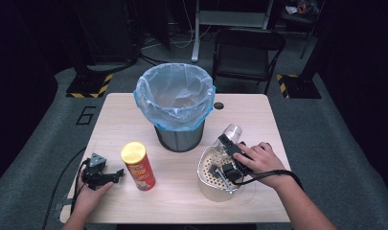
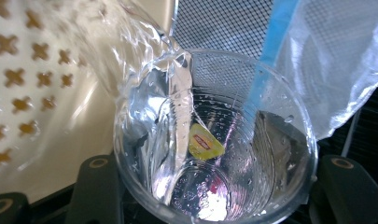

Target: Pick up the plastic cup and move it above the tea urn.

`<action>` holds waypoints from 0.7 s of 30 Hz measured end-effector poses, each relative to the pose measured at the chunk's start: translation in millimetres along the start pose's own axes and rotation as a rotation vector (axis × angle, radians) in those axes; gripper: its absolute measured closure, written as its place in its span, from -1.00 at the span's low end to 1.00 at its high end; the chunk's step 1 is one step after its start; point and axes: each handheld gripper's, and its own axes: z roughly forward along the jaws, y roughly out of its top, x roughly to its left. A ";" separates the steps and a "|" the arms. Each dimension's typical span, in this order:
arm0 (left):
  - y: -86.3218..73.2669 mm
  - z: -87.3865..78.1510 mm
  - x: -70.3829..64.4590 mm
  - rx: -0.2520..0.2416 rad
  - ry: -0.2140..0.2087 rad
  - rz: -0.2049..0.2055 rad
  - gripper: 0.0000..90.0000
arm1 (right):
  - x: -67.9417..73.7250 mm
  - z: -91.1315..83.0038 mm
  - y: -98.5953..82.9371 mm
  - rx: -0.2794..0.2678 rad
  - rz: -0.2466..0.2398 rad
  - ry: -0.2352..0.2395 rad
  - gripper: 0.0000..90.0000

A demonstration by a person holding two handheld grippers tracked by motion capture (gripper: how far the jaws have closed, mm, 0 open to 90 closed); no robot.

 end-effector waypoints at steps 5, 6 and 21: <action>0.0 0.0 0.0 0.000 0.000 0.000 -0.70 | -3.9 -0.7 -1.8 -0.007 -0.016 0.001 -0.10; 0.0 0.0 0.0 0.000 0.000 0.000 -0.70 | -4.2 -0.8 -2.1 -0.009 -0.021 -0.001 -0.10; 0.0 0.0 0.0 0.000 0.000 0.000 -0.70 | -4.1 -2.7 1.1 -0.029 -0.057 -0.005 -0.10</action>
